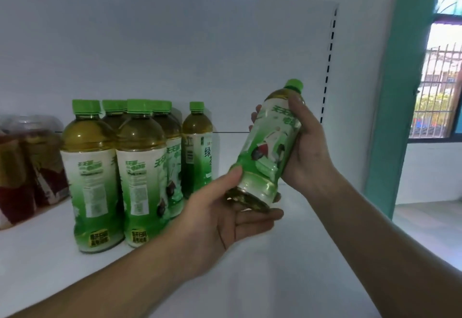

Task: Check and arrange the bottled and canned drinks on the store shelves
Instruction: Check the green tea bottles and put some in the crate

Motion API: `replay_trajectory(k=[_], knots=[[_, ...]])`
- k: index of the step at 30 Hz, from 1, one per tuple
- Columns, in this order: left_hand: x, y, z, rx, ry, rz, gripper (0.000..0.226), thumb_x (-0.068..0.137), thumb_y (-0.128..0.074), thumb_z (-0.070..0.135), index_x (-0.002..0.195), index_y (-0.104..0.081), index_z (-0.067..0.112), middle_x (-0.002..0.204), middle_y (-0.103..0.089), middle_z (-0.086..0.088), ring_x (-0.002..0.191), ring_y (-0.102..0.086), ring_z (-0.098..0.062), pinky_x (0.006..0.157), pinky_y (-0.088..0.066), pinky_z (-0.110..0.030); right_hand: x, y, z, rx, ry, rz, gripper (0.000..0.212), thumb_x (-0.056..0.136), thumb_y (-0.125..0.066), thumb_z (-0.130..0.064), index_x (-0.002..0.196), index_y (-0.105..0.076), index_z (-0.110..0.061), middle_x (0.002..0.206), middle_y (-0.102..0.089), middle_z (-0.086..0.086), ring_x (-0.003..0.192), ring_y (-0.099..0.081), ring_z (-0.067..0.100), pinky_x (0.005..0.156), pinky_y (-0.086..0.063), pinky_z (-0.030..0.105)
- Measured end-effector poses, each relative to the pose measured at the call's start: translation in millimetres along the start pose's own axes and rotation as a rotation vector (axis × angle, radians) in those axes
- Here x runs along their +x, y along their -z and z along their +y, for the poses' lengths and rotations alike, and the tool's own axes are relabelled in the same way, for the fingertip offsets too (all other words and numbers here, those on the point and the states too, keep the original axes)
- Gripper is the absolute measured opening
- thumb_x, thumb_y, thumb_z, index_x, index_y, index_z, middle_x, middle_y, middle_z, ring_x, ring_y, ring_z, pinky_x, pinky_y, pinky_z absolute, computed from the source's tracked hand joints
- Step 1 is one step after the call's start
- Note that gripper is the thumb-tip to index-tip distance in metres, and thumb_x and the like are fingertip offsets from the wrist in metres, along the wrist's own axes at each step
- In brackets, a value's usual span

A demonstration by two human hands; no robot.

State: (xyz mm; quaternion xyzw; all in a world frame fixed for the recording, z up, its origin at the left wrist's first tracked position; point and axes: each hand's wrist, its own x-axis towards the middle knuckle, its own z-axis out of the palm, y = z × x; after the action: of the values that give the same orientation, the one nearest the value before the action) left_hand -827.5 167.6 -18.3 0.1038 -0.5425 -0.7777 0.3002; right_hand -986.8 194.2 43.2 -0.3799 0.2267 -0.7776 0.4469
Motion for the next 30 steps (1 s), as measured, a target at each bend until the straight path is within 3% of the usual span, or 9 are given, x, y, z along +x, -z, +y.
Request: replay_trajectory(k=[2, 6, 13, 15, 17, 19, 21, 25, 30], knots=[[2, -2, -2, 0.041, -0.038, 0.062, 0.058, 0.071, -0.063, 0.048, 0.117, -0.067, 0.014, 0.111, -0.073, -0.019, 0.092, -0.074, -0.031, 0.076, -0.062, -0.037, 2, 0, 1, 0.048, 0.053, 0.046, 0.054, 0.075, -0.074, -0.038, 0.119, -0.06, -0.01, 0.089, -0.067, 0.008, 0.076, -0.065, 0.02, 0.071, -0.058, 0.033], [5, 1, -9, 0.232, -0.223, 0.226, 0.071, 0.055, -0.091, 0.024, 0.119, -0.062, 0.028, 0.112, -0.073, 0.0, 0.1, -0.072, -0.021, 0.08, -0.06, -0.034, 6, 1, 2, 0.025, 0.151, 0.099, 0.073, 0.072, -0.081, -0.029, 0.136, -0.054, -0.009, 0.102, -0.063, 0.011, 0.079, -0.065, 0.021, 0.07, -0.058, 0.035], [-5, 0, 4, -0.112, 0.061, 0.161, 0.064, 0.086, -0.048, 0.06, 0.11, -0.069, 0.004, 0.094, -0.073, -0.024, 0.05, -0.064, -0.023, 0.044, -0.054, -0.025, 5, 9, -2, 0.037, 0.075, -0.103, 0.04, 0.081, -0.072, -0.029, 0.113, -0.061, -0.009, 0.094, -0.067, 0.008, 0.089, -0.066, 0.023, 0.095, -0.053, 0.044], [-3, -1, -1, -0.029, 0.065, 0.169, 0.064, 0.09, -0.042, 0.063, 0.112, -0.07, 0.01, 0.099, -0.075, -0.019, 0.066, -0.071, -0.025, 0.056, -0.057, -0.03, 7, 10, -2, 0.002, 0.086, -0.091, 0.04, 0.083, -0.072, -0.027, 0.116, -0.057, -0.01, 0.096, -0.064, 0.01, 0.086, -0.065, 0.023, 0.089, -0.055, 0.043], [1, -2, -3, 0.005, -0.019, 0.205, 0.058, 0.08, -0.058, 0.055, 0.121, -0.068, 0.015, 0.111, -0.074, -0.013, 0.095, -0.072, -0.03, 0.076, -0.06, -0.038, 9, 11, -1, -0.021, 0.111, -0.063, 0.043, 0.081, -0.073, -0.026, 0.117, -0.056, -0.013, 0.103, -0.059, 0.012, 0.085, -0.062, 0.023, 0.083, -0.056, 0.041], [1, -3, -2, 0.021, -0.106, 0.22, 0.063, 0.068, -0.071, 0.039, 0.125, -0.064, 0.013, 0.115, -0.073, -0.012, 0.103, -0.07, -0.031, 0.083, -0.061, -0.039, 10, 12, -1, -0.028, 0.127, -0.041, 0.043, 0.078, -0.074, -0.026, 0.116, -0.057, -0.014, 0.103, -0.059, 0.011, 0.086, -0.061, 0.022, 0.082, -0.056, 0.04], [0, -1, 1, 0.001, -0.108, 0.218, 0.055, 0.071, -0.07, 0.033, 0.121, -0.066, 0.01, 0.112, -0.072, -0.016, 0.09, -0.071, -0.03, 0.072, -0.063, -0.034, 11, 12, -1, -0.01, 0.125, -0.069, 0.044, 0.079, -0.075, -0.028, 0.117, -0.057, -0.015, 0.1, -0.061, 0.009, 0.087, -0.062, 0.021, 0.083, -0.057, 0.039], [-3, 3, 7, -0.163, 0.052, 0.204, 0.062, 0.085, -0.053, 0.059, 0.093, -0.08, 0.004, 0.097, -0.073, -0.024, 0.056, -0.068, -0.026, 0.05, -0.059, -0.028, 11, 12, -1, 0.017, 0.098, -0.124, 0.047, 0.08, -0.073, -0.026, 0.121, -0.055, -0.011, 0.097, -0.067, 0.008, 0.09, -0.065, 0.022, 0.091, -0.055, 0.041], [0, -1, 1, -0.053, -0.101, 0.239, 0.06, 0.072, -0.068, 0.045, 0.122, -0.066, 0.013, 0.114, -0.073, -0.014, 0.104, -0.069, -0.032, 0.081, -0.06, -0.04, 10, 10, 0, -0.023, 0.14, 0.004, 0.048, 0.075, -0.083, -0.022, 0.116, -0.059, -0.014, 0.096, -0.066, 0.008, 0.085, -0.064, 0.021, 0.091, -0.054, 0.043]])
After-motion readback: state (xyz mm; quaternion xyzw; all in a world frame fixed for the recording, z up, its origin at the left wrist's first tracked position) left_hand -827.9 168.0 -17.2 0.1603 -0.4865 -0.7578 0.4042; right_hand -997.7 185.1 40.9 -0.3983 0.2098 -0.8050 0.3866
